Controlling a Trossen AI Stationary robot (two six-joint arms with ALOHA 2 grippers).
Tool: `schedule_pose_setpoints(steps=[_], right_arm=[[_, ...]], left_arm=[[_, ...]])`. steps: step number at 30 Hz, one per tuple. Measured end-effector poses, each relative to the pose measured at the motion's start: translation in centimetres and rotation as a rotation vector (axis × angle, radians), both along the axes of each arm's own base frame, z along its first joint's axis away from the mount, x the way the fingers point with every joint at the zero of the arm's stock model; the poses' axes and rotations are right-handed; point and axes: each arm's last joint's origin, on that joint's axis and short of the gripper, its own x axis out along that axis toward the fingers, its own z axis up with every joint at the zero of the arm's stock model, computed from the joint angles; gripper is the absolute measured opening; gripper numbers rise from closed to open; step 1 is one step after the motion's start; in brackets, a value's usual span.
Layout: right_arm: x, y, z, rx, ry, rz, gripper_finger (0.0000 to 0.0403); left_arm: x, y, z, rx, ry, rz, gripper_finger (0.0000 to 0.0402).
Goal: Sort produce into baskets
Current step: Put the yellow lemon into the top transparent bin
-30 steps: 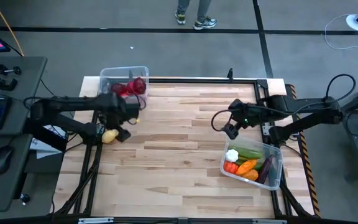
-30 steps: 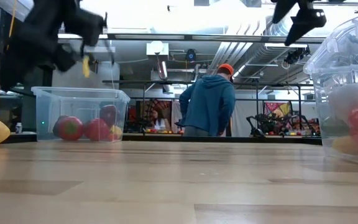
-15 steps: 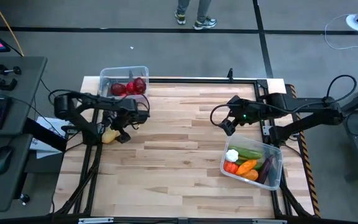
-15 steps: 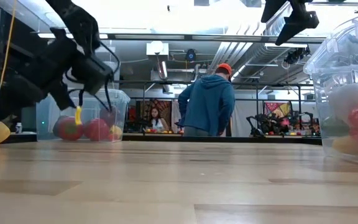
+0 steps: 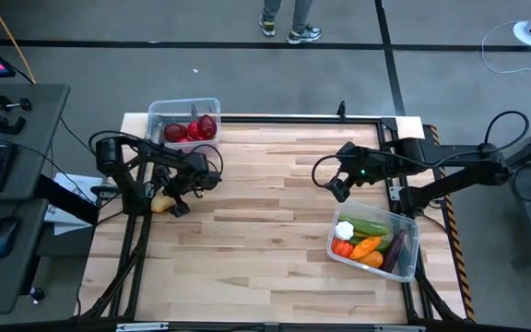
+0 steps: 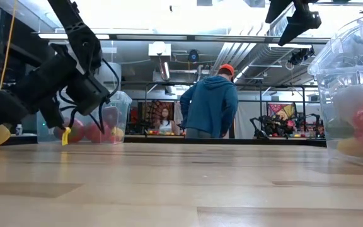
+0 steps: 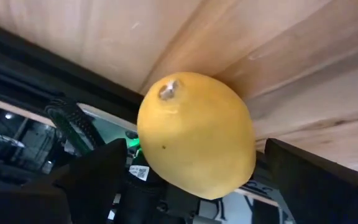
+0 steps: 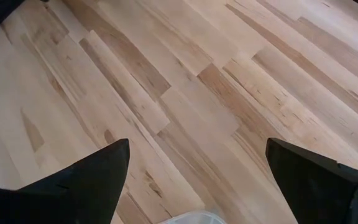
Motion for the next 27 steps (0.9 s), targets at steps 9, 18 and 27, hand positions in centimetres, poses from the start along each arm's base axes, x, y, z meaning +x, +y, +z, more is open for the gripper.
schedule_pose_setpoints(steps=[9, 18, 27], right_arm=[[0.0, 0.0, 0.0, -0.001, 0.001, 0.003, 0.0368], [0.0, 0.0, 0.0, -0.01, 0.004, 0.016, 0.0368], [0.0, 0.0, 0.0, -0.033, 0.009, 0.038, 0.0368]], left_arm=[[0.4, -0.4, 0.0, -0.054, -0.036, -0.049, 0.0245], [5.5, 0.2, 2.3, -0.134, -0.36, 0.071, 0.0187], [15.6, 2.5, 15.6, -0.148, -1.137, -0.117, 0.0214]])
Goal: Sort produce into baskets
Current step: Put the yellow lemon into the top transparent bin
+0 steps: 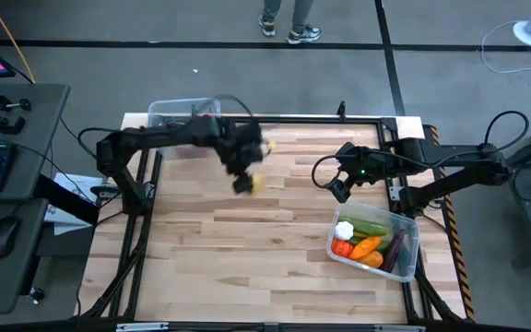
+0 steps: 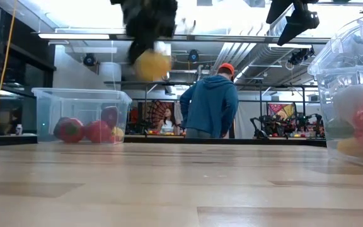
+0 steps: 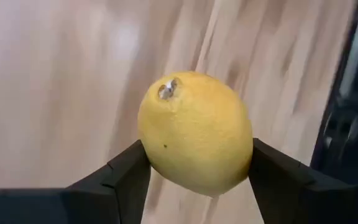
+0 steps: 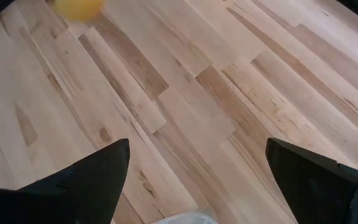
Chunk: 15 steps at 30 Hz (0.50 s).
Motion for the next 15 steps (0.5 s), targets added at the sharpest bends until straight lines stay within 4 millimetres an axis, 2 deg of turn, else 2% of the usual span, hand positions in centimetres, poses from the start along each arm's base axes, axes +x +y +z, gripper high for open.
schedule_pose_setpoints(steps=[2, 4, 7, 11, 15], right_arm=[[0.0, 0.0, 0.0, -0.001, 0.0, -0.001, 0.0368], [0.0, 0.0, 0.0, -0.002, 0.0, -0.001, 0.0368], [0.0, 0.0, 0.0, -0.002, 0.0, -0.001, 0.0368], [0.0, 0.0, 0.0, 0.0, -0.001, -0.005, 0.0368], [0.0, 0.0, 0.0, 0.01, -0.005, -0.02, 0.0368]], left_arm=[[0.6, 0.8, 3.9, 0.087, -0.118, 0.02, 0.0213], [0.2, 1.8, 7.3, 0.217, -0.184, 0.087, 0.0211], [-1.7, 3.8, 10.4, 0.423, -0.196, 0.208, 0.0213], [-5.8, 6.5, 11.3, 0.543, -0.087, 0.405, 0.0218], [-10.0, 8.7, 10.5, 0.582, 0.031, 0.622, 0.022]])
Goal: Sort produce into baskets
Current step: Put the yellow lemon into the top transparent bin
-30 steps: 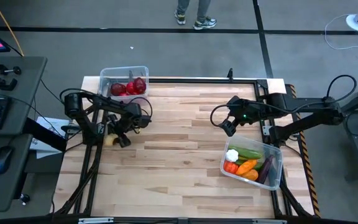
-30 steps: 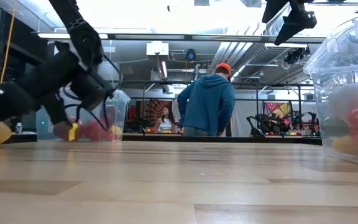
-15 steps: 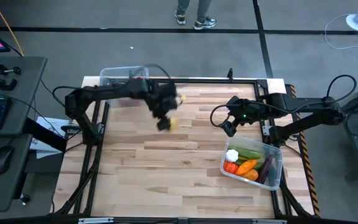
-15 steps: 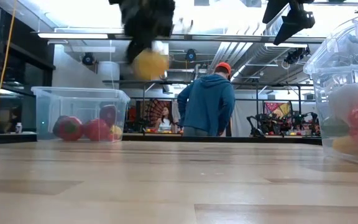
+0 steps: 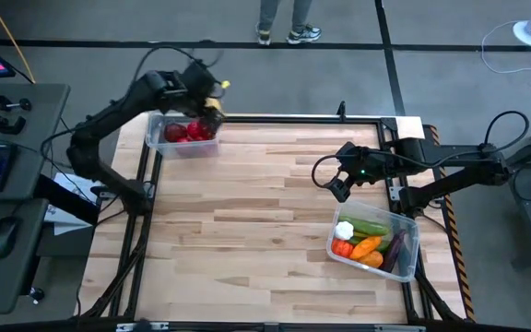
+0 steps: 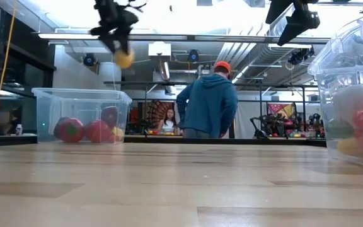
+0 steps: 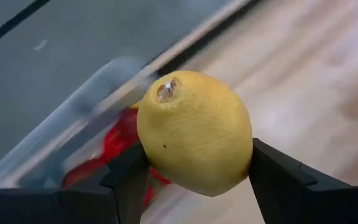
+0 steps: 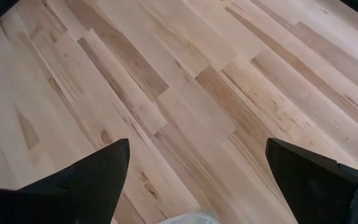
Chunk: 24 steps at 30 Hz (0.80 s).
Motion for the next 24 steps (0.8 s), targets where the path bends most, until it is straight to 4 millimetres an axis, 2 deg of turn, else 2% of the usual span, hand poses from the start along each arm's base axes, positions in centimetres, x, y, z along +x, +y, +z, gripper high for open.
schedule_pose_setpoints(steps=[5, 9, 12, 19, 24], right_arm=[[0.0, 0.0, 0.0, 0.006, -0.002, -0.01, 0.0368], [0.0, 0.0, 0.0, 0.007, -0.003, -0.01, 0.0368], [0.0, 0.0, 0.0, 0.008, -0.003, -0.012, 0.0368], [0.1, 0.0, 0.1, 0.007, -0.012, -0.01, 0.0368], [0.1, 0.0, 0.1, 0.009, -0.014, -0.013, 0.0368]], left_arm=[[-4.4, 1.1, -2.8, -0.001, 0.07, 0.26, 0.0221], [-6.8, 1.2, -4.7, 0.016, 0.102, 0.468, 0.0221], [-7.4, 1.1, -5.7, 0.001, 0.089, 0.533, 0.0221], [-7.0, 1.3, -6.4, 0.009, 0.059, 0.41, 0.0224], [-6.7, 1.6, -6.2, 0.016, 0.03, 0.349, 0.0266]])
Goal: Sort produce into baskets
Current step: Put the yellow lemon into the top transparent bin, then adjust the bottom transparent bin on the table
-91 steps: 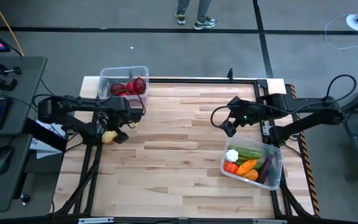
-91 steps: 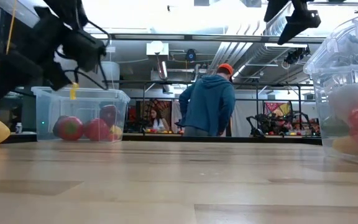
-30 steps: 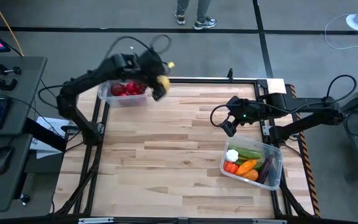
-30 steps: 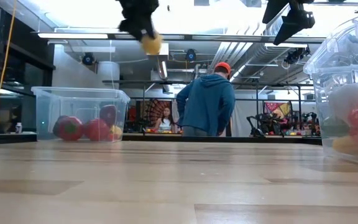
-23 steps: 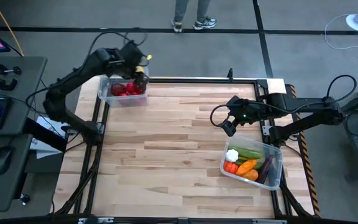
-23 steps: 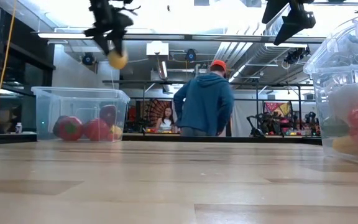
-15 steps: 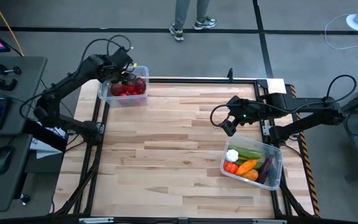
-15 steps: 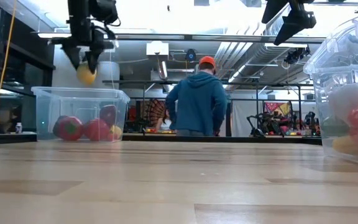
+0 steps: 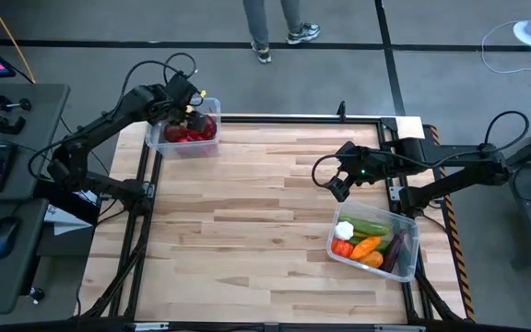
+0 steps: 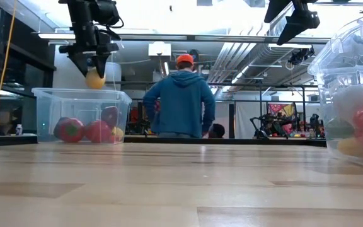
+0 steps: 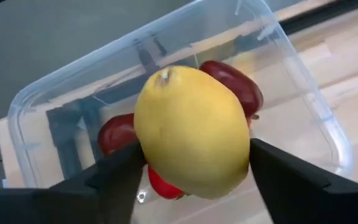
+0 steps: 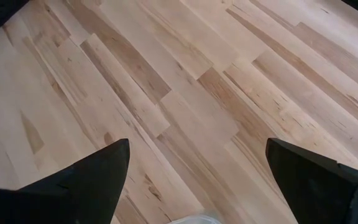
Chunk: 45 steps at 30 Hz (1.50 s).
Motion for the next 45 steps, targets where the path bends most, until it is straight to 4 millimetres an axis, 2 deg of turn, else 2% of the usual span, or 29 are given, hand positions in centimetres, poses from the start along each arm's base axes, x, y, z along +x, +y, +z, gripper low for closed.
schedule_pose_setpoints(steps=[7, 12, 16, 20, 22, 25, 29, 32, 35, 40, 45], right_arm=[[0.0, 0.0, 0.0, -0.001, -0.004, 0.002, 0.0368], [0.0, -0.1, 0.0, -0.023, -0.005, -0.012, 0.0368], [0.0, -0.2, 0.1, -0.049, -0.006, -0.029, 0.0368], [0.0, -0.3, 0.1, -0.084, -0.008, -0.052, 0.0368], [0.0, -0.3, 0.1, -0.102, -0.008, -0.064, 0.0368], [-0.1, -0.4, 0.1, -0.104, -0.001, -0.07, 0.0368], [-0.5, -0.3, -0.2, -0.131, 0.076, 0.022, 0.0368], [-0.8, -0.2, -0.4, -0.077, 0.102, 0.023, 0.0368], [-0.8, -0.1, -0.4, -0.044, 0.093, -0.019, 0.0368], [-0.7, -0.1, -0.4, -0.001, 0.071, -0.072, 0.0368], [-0.1, 0.0, -0.1, 0.025, 0.008, -0.037, 0.0368]], left_arm=[[0.0, -0.1, 0.0, -0.022, -0.012, -0.02, 0.0367], [0.7, -0.9, 0.1, -0.019, -0.06, 0.004, 0.038], [3.0, -3.5, 2.0, 0.105, -0.217, -0.145, 0.0379], [5.2, -7.3, 2.9, 0.24, -0.494, -0.31, 0.0379], [5.8, -9.0, 1.9, 0.24, -0.622, -0.341, 0.0379], [6.2, -11.1, -1.1, 0.177, -0.755, -0.329, 0.0379], [5.8, -13.6, -5.8, 0.062, -0.892, -0.291, 0.0379], [5.2, -15.0, -8.3, 0.02, -0.975, -0.294, 0.0379], [4.3, -15.9, -9.3, 0.024, -1.049, -0.317, 0.0379], [2.3, -16.6, -9.6, 0.122, -1.115, -0.327, 0.0379], [-0.1, -16.8, -10.0, 0.182, -1.15, -0.373, 0.0379]])
